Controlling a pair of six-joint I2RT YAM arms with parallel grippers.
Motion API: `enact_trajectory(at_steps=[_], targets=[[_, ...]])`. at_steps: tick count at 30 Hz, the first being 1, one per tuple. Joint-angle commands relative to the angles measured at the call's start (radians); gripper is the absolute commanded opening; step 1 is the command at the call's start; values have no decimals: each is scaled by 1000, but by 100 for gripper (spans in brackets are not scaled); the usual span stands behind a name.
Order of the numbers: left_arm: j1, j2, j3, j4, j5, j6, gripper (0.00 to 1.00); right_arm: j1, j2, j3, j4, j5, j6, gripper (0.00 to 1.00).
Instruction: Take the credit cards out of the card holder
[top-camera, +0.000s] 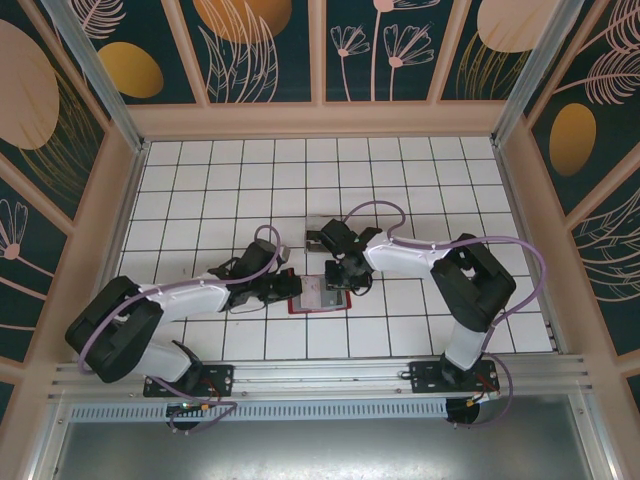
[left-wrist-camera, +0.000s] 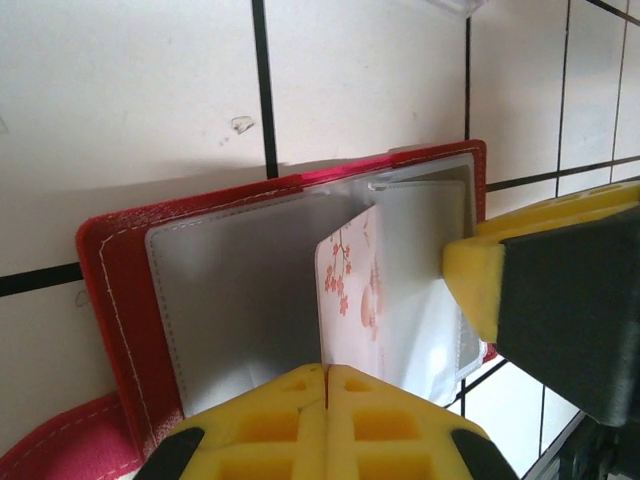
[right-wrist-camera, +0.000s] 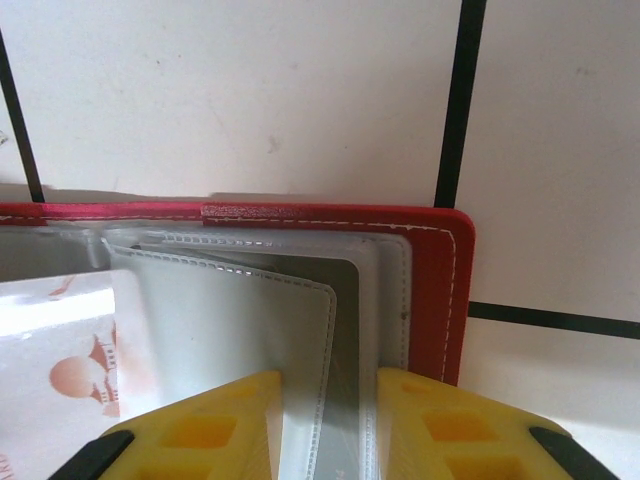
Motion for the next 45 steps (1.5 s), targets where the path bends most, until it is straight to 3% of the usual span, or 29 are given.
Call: enact_trajectory(at_steps=[1,12,17,27,36,45], targets=[[5,-39,30,-121,-30,94,0,4,49,-30,-36,58,-2,29],[6,-124,221,-419,-110,420,0,1,3,-25,-19,46,-6,29],[4,-131,314,-463,-131,587,0,-14,-48,-32,8,34,-7,36],[4,-48,521,-555,-230,1094,0,-98,-174,-50,-9,52,-41,36],[4,152,759,-761,-211,1476,0,-187,-285,-67,-64,80,-78,36],[11,432,1066,-1030,-255,1694,0,-219,-375,-131,-62,93,-52,36]])
